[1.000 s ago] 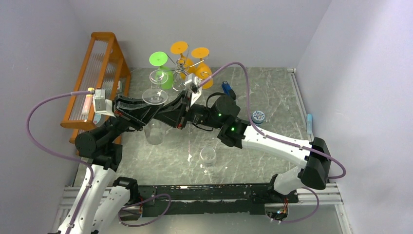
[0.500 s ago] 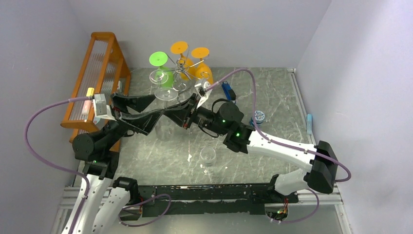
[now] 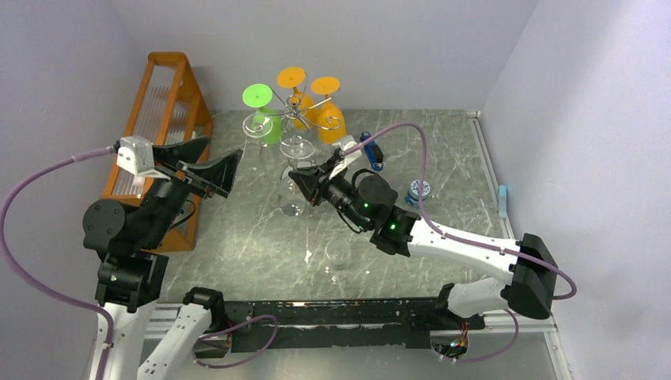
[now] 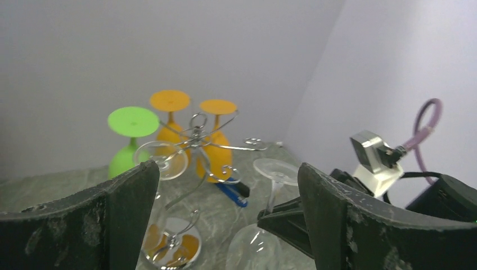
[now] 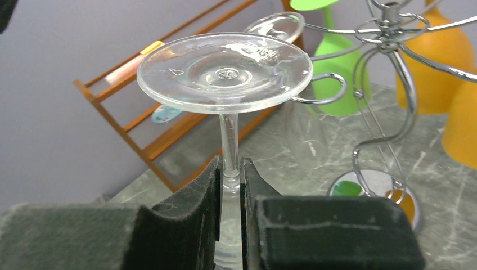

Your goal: Place the wine glass upside down on the wine glass rack

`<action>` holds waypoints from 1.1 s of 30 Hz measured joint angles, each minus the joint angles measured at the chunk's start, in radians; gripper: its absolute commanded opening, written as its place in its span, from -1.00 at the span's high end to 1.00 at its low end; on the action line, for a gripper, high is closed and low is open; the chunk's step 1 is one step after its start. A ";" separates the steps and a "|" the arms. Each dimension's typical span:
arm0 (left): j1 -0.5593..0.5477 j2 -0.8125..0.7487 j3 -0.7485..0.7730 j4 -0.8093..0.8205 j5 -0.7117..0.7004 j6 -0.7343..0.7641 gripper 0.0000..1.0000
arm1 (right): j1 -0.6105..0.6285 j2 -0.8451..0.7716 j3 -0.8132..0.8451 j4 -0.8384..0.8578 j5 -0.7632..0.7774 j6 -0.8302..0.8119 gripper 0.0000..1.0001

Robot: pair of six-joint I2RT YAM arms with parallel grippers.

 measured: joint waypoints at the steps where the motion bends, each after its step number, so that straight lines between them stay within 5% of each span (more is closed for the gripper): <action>1: 0.000 0.010 0.014 -0.028 -0.022 0.009 -0.89 | 0.000 0.006 0.000 -0.002 0.020 -0.002 1.00; 19: 0.000 0.053 0.026 -0.193 -0.161 0.029 -0.87 | -0.008 0.138 0.120 -0.089 0.291 0.027 1.00; 33: 0.000 0.059 0.023 -0.200 -0.177 0.028 -0.87 | -0.067 0.217 0.209 -0.198 0.309 0.103 1.00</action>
